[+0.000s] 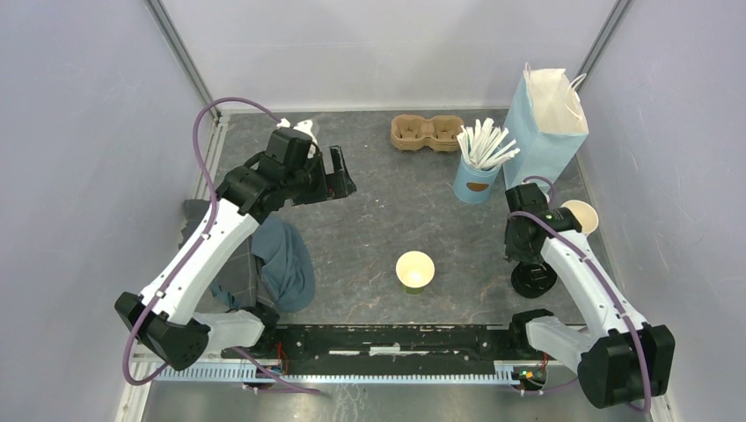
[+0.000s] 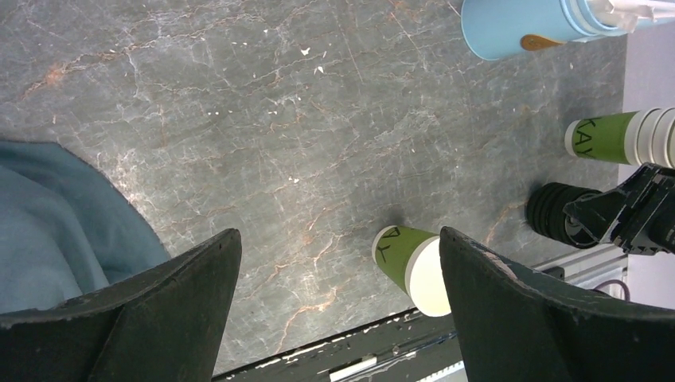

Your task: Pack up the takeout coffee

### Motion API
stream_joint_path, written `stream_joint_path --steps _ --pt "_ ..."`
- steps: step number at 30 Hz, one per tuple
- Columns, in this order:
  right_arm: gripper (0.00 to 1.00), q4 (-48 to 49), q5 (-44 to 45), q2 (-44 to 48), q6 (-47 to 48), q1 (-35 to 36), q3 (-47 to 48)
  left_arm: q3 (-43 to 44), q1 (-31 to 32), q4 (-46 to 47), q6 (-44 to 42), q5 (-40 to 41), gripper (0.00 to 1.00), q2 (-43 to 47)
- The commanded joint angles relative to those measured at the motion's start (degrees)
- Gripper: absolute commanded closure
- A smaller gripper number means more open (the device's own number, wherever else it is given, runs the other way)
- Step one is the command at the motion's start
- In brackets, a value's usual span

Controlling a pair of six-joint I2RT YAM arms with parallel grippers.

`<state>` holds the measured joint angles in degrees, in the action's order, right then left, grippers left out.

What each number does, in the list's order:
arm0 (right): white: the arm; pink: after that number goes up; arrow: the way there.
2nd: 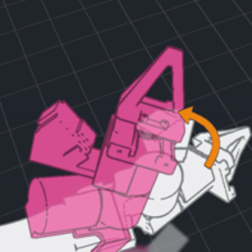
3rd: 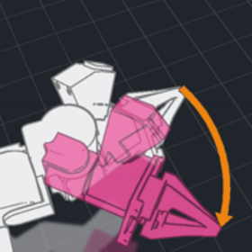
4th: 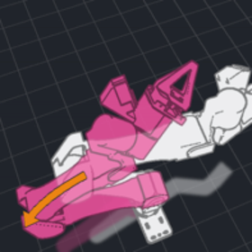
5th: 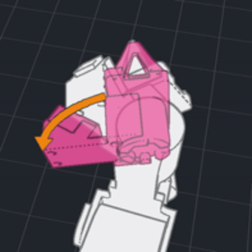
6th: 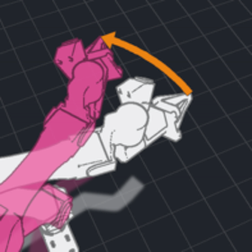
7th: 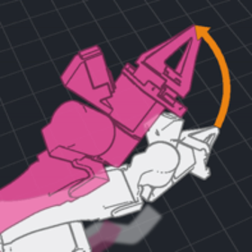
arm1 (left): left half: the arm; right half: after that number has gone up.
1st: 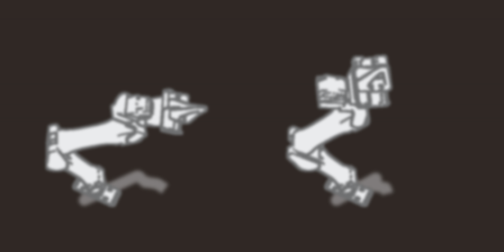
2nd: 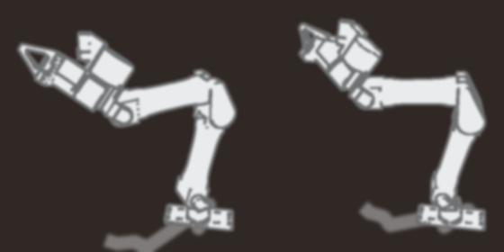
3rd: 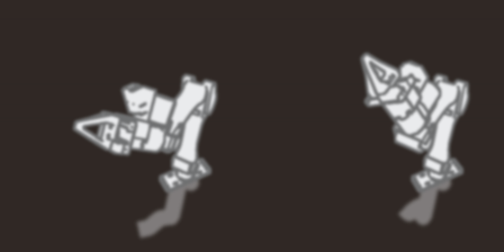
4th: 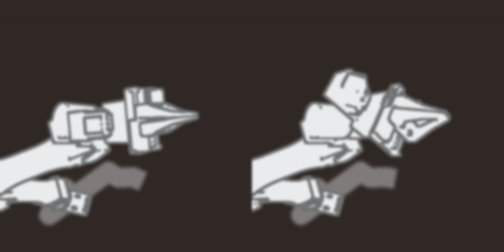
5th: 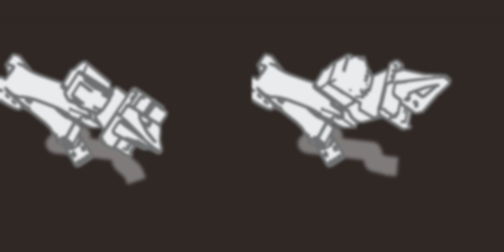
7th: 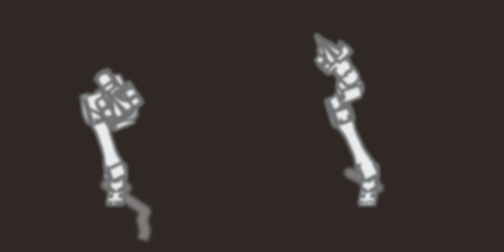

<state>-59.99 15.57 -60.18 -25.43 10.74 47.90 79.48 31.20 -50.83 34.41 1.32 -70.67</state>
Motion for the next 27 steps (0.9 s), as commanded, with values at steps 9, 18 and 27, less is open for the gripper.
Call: stream_joint_path --steps 9,18,27 --pt "0.60 0.10 3.60 -0.17 -6.30 -0.45 -2.05 4.49 -1.44 -0.27 -7.75 -1.06 0.00 -2.34" --pt "0.62 2.77 4.84 0.42 -6.52 -0.63 -4.30 4.53 -1.87 -0.44 -8.30 -1.06 0.00 -2.30" --pt "0.68 3.28 5.18 1.47 -6.64 -0.78 -5.49 4.44 -2.08 -0.67 -8.22 -1.06 0.00 -1.92"
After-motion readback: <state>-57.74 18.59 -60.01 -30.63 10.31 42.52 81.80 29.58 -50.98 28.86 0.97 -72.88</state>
